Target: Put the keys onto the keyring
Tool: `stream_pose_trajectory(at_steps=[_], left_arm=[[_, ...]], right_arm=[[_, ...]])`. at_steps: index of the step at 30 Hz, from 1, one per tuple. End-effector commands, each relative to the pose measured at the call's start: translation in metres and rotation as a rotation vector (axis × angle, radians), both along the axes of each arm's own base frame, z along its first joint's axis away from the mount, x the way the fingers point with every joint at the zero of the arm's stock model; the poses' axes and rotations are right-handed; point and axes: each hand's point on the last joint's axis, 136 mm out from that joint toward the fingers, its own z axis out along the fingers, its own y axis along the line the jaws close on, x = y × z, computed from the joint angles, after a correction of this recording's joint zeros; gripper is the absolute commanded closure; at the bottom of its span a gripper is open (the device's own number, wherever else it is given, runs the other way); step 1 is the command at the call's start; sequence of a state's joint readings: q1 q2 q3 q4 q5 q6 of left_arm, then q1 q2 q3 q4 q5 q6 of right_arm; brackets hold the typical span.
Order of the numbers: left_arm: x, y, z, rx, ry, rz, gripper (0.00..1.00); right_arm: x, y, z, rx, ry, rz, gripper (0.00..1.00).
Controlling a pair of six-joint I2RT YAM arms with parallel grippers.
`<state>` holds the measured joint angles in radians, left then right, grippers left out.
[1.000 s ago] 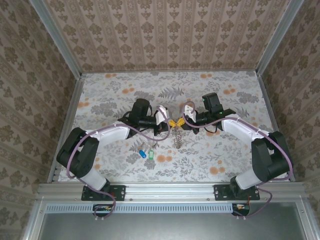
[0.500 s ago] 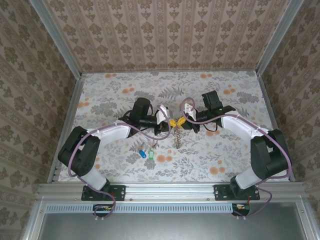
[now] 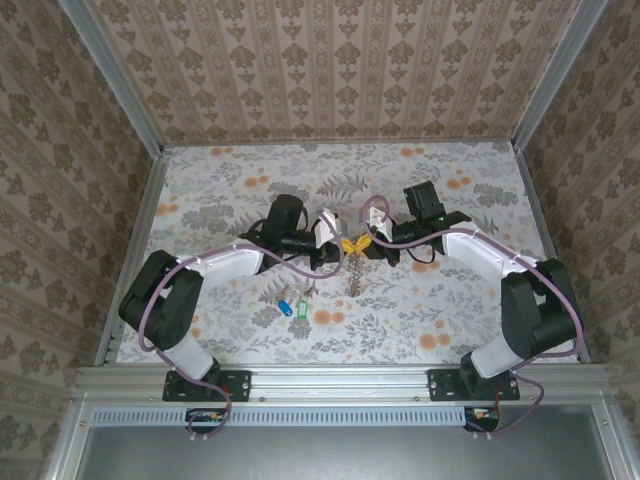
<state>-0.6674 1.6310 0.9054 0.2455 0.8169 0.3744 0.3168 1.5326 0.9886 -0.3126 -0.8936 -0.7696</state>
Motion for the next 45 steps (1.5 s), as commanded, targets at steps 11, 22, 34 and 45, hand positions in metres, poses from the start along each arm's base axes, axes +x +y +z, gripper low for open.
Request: stream_pose_trajectory(at_steps=[11, 22, 34, 45], left_arm=[[0.008, 0.004, 0.016, -0.055, -0.035, 0.042, 1.00], [0.046, 0.036, 0.047, -0.125, -0.043, 0.182, 1.00], [0.111, 0.086, 0.056, -0.130, -0.014, 0.420, 1.00], [0.135, 0.112, 0.057, -0.125, -0.001, 0.517, 1.00]], right_arm=[[0.001, -0.005, 0.021, -0.003, -0.095, -0.028, 0.81], [-0.005, -0.025, 0.068, 0.090, -0.112, -0.286, 0.71], [-0.091, 0.042, 0.022, -0.020, 0.058, -0.097, 0.62], [-0.088, 0.104, -0.065, -0.226, 0.042, -0.019, 0.65]])
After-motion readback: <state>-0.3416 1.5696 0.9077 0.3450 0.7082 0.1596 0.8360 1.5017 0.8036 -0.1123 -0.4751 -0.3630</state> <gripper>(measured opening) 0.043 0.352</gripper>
